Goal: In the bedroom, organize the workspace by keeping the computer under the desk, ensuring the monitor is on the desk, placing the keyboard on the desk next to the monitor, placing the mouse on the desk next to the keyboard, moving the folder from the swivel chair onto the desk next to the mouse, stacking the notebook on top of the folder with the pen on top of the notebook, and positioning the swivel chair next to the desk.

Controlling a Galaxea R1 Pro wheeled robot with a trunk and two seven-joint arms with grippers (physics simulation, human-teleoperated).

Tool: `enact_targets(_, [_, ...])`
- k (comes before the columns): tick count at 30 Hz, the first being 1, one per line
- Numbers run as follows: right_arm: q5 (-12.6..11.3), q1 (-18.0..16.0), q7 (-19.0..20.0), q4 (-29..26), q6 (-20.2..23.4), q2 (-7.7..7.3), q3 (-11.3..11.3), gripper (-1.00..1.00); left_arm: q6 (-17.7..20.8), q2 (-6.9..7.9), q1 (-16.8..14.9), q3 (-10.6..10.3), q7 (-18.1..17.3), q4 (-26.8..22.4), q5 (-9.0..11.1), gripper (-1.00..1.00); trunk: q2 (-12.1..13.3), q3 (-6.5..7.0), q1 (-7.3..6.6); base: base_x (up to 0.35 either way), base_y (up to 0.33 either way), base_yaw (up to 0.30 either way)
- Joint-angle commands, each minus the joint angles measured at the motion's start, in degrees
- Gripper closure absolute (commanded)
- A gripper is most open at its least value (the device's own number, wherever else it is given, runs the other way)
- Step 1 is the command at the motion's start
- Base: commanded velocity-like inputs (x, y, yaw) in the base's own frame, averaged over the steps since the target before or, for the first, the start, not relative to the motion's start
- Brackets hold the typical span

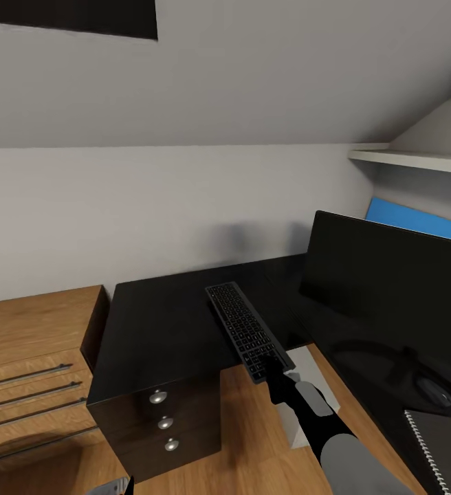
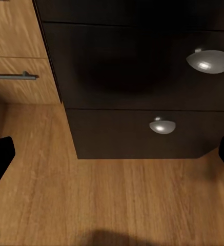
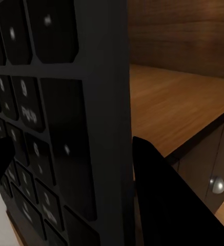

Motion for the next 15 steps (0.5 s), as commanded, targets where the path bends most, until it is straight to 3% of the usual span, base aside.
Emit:
enact_targets(1, [-0.6,0.0,-0.2,-0.1,0.2,0.06,-0.4,1.0,-0.1,0.01,0.0,-0.2,-0.5,0.1,0.6,-1.0,0.0,-0.06,0.0,0.0,0.0,0.0])
enact_targets(10, [-0.5,0.0,-0.3,-0.1,0.3,-0.22,-0.4,1.0,-0.1,0.01,0.0,-0.2,-0.4,0.1,0.6,-1.0,0.0,-0.06,0.0,0.0,0.0,0.0])
enact_targets(11, [-0.5,0.0,-0.3,-0.1,0.3,-0.28,-0.4,-1.0,-0.1,0.01,0.0,-0.2,-0.4,0.1,0.6,-1.0,0.0,-0.06,0.0,0.0,0.0,0.0])
enact_targets(15, [-0.6,0.0,-0.3,-0.1,0.3,-0.44,-0.4,-1.0,-0.1,0.01,0.0,-0.2,-0.4,0.1,0.6,-1.0,0.0,-0.06,0.0,0.0,0.0,0.0])
